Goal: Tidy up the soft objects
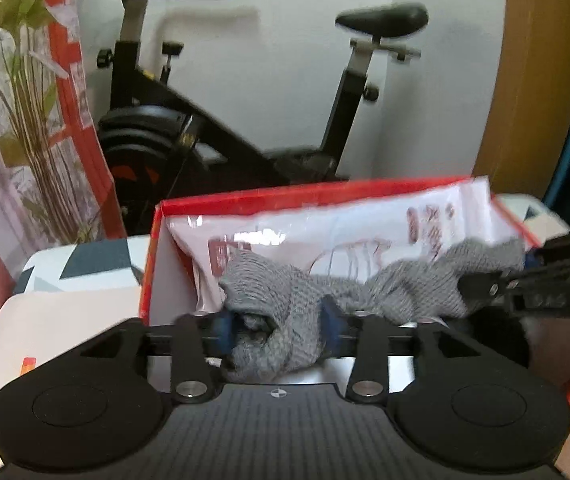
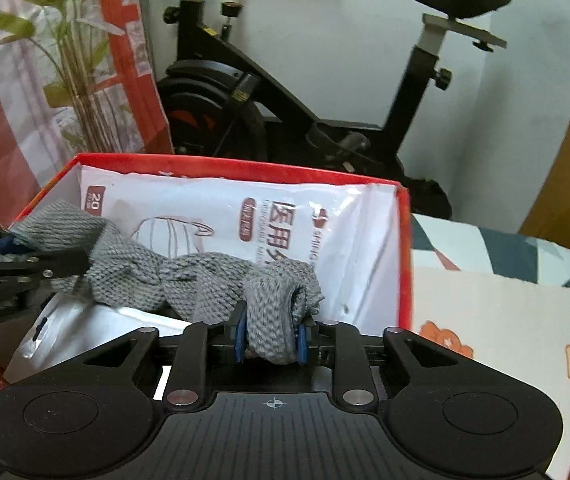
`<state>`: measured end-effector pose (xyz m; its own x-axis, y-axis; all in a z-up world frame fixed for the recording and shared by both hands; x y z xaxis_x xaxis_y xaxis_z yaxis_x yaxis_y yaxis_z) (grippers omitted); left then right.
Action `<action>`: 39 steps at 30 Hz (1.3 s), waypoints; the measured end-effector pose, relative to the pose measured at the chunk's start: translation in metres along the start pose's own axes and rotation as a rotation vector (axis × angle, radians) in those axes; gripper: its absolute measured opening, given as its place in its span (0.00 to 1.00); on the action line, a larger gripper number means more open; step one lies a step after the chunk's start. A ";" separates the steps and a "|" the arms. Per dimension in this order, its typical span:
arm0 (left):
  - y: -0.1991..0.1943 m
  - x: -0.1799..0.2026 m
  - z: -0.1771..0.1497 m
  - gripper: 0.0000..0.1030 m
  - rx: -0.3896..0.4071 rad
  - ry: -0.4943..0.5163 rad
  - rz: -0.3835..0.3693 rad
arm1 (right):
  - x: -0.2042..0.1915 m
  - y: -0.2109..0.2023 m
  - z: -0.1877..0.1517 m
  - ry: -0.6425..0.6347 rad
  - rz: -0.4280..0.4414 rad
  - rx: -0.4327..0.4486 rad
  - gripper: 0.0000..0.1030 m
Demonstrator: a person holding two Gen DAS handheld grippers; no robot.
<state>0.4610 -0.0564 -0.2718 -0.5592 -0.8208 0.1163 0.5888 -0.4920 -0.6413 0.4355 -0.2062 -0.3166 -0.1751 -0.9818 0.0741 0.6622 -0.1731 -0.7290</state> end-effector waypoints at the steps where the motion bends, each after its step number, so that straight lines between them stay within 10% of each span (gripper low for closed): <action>1: -0.004 0.000 0.002 0.60 0.017 -0.003 -0.008 | 0.001 -0.003 0.000 -0.006 -0.008 0.006 0.25; 9: -0.050 0.018 0.023 0.95 0.154 0.041 -0.002 | 0.010 -0.046 0.001 -0.004 -0.011 0.065 0.40; 18: -0.112 0.042 0.028 1.00 0.245 0.015 0.062 | 0.027 -0.124 0.013 0.075 -0.007 0.235 1.00; 29: -0.196 0.068 0.027 1.00 0.335 0.000 0.238 | 0.043 -0.218 -0.004 0.149 -0.001 0.362 1.00; 39: -0.263 0.101 0.015 1.00 0.393 -0.031 0.212 | 0.052 -0.304 -0.026 0.202 0.021 0.441 1.00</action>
<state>0.2584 -0.0147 -0.0803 -0.3876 -0.9209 0.0402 0.8690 -0.3796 -0.3173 0.2065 -0.2022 -0.1086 -0.2672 -0.9581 -0.1034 0.9054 -0.2128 -0.3675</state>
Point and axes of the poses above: each gripper's, at about its wrist camera, not at the fingertips, and y roughly the way its jaws point, x to its right, z to its top, the point moved 9 cm from there along y, roughly the way its jaws point, and after that the axes turned 14 degrees about -z, right-handed, at the moved point
